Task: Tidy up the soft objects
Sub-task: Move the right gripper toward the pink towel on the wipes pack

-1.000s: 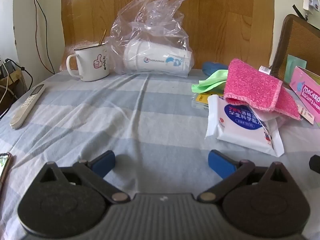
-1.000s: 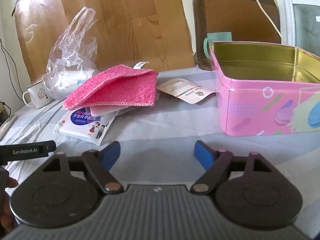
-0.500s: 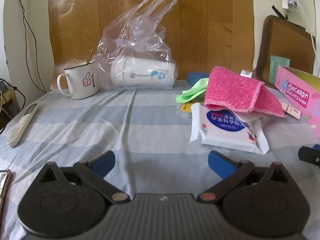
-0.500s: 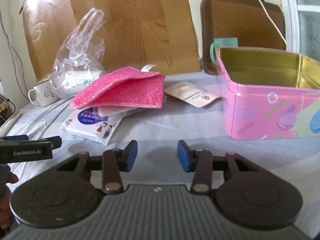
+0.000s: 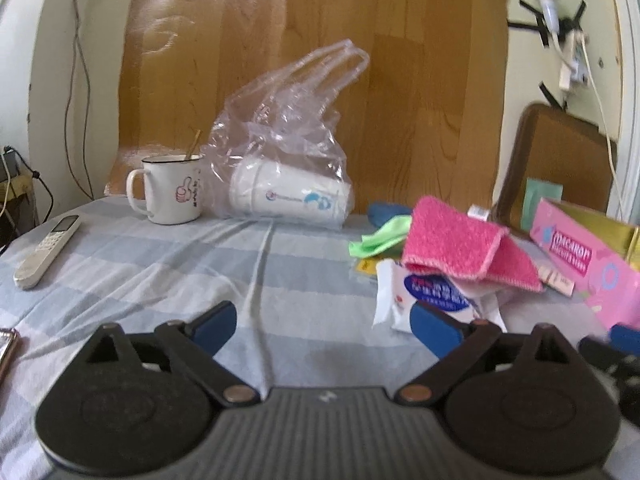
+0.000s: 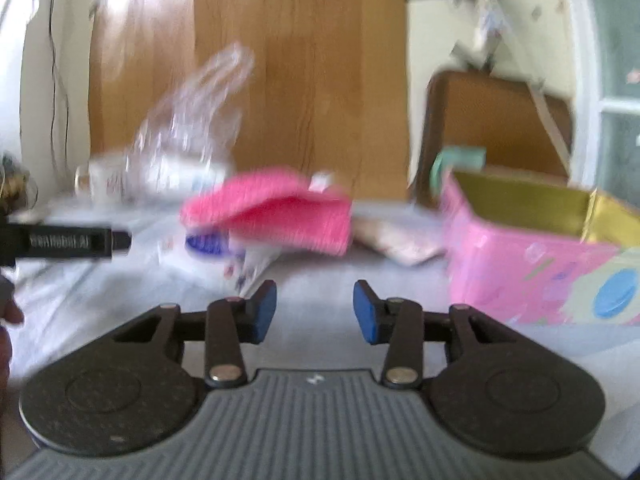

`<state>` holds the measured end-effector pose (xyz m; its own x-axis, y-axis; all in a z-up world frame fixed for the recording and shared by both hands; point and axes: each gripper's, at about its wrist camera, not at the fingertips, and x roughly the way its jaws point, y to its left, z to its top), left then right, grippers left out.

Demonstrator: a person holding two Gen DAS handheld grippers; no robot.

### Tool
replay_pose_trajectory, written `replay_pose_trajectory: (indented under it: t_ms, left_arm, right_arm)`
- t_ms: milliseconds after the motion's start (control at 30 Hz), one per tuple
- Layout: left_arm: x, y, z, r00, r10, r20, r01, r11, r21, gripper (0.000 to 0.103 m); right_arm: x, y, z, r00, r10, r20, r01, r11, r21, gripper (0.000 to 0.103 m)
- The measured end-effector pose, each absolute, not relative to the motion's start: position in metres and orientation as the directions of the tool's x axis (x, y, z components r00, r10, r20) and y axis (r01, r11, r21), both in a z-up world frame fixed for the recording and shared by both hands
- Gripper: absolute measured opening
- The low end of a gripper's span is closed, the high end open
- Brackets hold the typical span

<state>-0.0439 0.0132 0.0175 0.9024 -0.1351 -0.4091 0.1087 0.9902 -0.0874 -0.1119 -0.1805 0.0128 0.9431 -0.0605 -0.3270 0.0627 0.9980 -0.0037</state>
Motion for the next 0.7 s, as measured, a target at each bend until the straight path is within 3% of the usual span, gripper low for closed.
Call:
replay_pose_trajectory:
  t_ms: [167,267,333,433,533,700]
  left_arm:
    - [-0.043,0.019,0.019,0.903,-0.132,-0.409,0.093,0.989,-0.114,0.099]
    - [-0.041,0.026,0.025,0.910,-0.138,-0.391,0.074,0.982,-0.174,0.099]
    - [-0.042,0.028,0.034,0.929,-0.135,-0.345,0.061,0.974,-0.217,0.099]
    - [-0.045,0.019,0.051,0.965,-0.094,-0.243,0.045,0.979,-0.200,0.103]
    - [-0.041,0.007,0.052,0.982,-0.052,-0.180,0.019,0.984,-0.180,0.103]
    - [-0.033,-0.008,0.029,0.972,-0.008,-0.233,-0.027,0.989,-0.149,0.103]
  right_arm:
    - [-0.105,-0.185,0.022,0.941,-0.025,-0.338,0.045,0.998,0.052,0.045]
    - [-0.106,-0.189,0.041,0.974,-0.068,-0.216,0.080,0.995,0.050,0.046]
    - [-0.107,-0.189,0.049,0.988,-0.114,-0.106,0.117,0.993,0.027,0.046]
    - [-0.103,-0.188,0.046,0.986,-0.168,-0.018,0.168,0.986,0.004,0.046]
    - [-0.101,-0.189,0.037,0.982,-0.189,0.003,0.189,0.982,0.022,0.046]
    - [-0.100,-0.188,0.028,0.986,-0.164,-0.020,0.165,0.986,0.018,0.047]
